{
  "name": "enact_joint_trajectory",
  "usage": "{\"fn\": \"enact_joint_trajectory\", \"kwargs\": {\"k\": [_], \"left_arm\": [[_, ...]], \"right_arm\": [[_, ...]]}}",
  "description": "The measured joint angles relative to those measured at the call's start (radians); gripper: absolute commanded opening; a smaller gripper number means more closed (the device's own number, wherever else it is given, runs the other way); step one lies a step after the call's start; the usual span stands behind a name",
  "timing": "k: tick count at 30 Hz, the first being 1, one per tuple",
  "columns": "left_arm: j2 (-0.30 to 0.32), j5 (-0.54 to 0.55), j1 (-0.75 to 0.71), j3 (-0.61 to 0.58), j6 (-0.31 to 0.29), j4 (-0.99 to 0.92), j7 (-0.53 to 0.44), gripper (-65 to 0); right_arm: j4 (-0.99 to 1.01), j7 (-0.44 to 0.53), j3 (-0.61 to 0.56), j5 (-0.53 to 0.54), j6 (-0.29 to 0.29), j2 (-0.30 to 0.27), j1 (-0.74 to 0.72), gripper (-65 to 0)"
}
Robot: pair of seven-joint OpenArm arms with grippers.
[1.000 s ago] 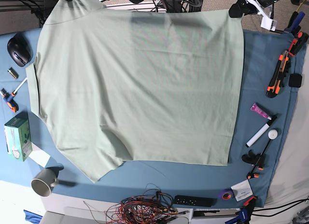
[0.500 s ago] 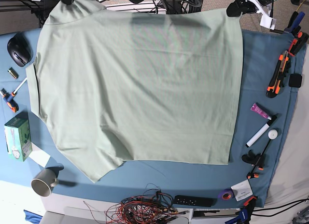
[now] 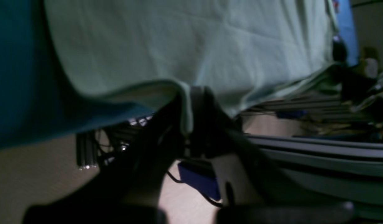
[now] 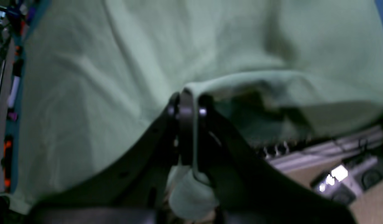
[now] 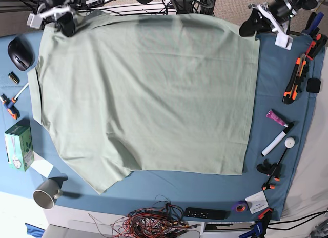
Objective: Fold the T-shirt properly
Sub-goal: 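Fold the held edge over the shirt body toward the hem with both grippers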
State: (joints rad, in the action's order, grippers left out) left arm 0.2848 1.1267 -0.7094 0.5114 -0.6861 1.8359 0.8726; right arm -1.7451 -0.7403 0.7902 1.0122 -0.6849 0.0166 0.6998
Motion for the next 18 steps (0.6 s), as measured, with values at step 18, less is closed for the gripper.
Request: {"fn": "enact_joint_trajectory", "kwargs": {"k": [18], "left_arm": [[0.043, -0.369, 0.277, -0.251, 0.137, -0.069, -0.157, -65.0]], "right_arm": [[0.0, 0.075, 0.002, -0.248, -0.001, 0.001, -0.287, -65.0]]}}
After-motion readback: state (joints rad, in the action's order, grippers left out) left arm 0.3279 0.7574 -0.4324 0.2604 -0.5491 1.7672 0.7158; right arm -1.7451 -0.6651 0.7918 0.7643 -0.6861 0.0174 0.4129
